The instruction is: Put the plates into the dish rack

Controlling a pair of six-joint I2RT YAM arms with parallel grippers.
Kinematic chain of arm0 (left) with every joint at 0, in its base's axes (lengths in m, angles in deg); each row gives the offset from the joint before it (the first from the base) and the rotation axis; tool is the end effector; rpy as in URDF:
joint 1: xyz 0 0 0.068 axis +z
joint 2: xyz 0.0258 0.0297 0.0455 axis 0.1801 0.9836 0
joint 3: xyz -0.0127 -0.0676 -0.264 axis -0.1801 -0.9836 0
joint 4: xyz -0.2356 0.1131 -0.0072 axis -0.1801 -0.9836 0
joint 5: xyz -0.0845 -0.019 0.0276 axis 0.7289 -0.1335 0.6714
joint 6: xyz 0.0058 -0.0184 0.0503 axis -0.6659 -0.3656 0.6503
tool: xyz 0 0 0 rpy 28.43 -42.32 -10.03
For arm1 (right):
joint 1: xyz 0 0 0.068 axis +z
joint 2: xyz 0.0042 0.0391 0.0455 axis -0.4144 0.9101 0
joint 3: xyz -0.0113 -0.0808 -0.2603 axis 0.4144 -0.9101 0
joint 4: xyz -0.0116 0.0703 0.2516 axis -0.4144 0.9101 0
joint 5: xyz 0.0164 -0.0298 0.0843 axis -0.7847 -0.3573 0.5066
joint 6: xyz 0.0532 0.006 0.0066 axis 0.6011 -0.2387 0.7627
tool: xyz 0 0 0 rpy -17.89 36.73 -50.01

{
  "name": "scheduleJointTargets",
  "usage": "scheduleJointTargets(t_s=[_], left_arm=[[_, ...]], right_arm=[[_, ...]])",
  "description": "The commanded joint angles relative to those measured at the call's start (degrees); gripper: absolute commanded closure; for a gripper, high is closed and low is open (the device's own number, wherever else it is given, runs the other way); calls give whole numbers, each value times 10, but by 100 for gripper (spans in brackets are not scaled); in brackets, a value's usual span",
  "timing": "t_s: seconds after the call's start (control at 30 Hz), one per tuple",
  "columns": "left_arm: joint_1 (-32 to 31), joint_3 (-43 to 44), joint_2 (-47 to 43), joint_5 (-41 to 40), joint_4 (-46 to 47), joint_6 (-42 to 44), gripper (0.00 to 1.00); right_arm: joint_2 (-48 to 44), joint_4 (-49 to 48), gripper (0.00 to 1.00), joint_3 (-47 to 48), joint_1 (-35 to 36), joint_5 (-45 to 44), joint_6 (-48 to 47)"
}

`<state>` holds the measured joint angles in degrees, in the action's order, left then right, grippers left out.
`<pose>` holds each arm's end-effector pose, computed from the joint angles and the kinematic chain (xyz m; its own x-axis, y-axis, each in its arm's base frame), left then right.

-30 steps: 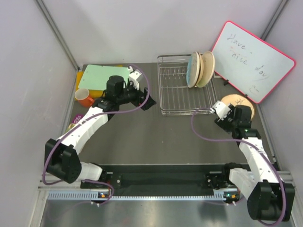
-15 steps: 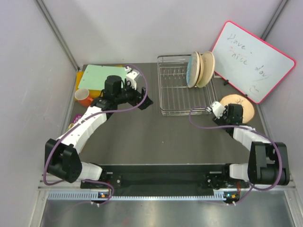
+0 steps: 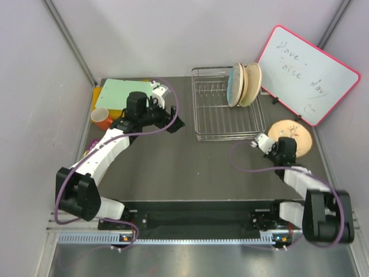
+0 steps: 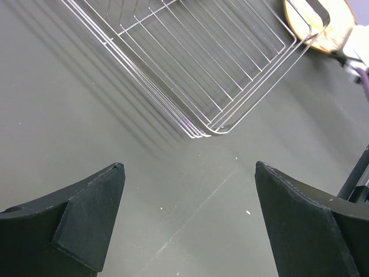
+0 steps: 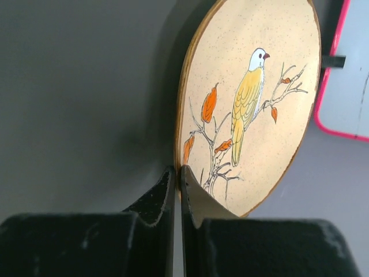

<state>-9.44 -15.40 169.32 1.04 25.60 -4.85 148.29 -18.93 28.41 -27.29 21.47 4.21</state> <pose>0.2921 -0.1240 0.3120 -0.4813 0.1000 -0.8708 0.6739 0.6775 -0.2946 0.2109 -0.0144 0.1442 -0.4731 -0.8075 -0.3522 -0.4791 0.5713 -0.6664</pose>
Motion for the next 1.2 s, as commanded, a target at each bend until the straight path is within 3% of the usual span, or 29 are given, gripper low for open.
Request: scheduleJointTargets(t_s=[0.0, 0.1, 0.23, 0.4, 0.6, 0.77, 0.93, 1.03, 1.17], left_arm=[[3, 10, -6, 1, 22, 3, 1], [3, 2, -11, -3, 29, 6, 1], [4, -12, -15, -17, 33, 6, 1], [6, -31, -21, -18, 40, -14, 1], [25, -71, -40, -8, 50, -96, 1], [50, -154, -64, 21, 81, -228, 1], [63, -246, -84, 54, 140, -306, 3], [63, -267, -83, 56, 144, -321, 2], [63, -265, -72, 57, 145, -312, 3]], right_arm=[[-156, 170, 100, -27, -4, 41, -34], [-287, 314, 100, -13, -4, 104, -84], [-423, 483, 100, 7, -4, 203, -246], [-425, 640, 100, 41, -4, 304, -406], [-376, 708, 100, 72, -4, 381, -597], [-320, 778, 100, 81, -4, 411, -803], [-274, 843, 100, 82, -4, 427, -968], [-250, 815, 100, 70, 3, 455, -1005], [-202, 697, 100, 59, 24, 491, -1005]])
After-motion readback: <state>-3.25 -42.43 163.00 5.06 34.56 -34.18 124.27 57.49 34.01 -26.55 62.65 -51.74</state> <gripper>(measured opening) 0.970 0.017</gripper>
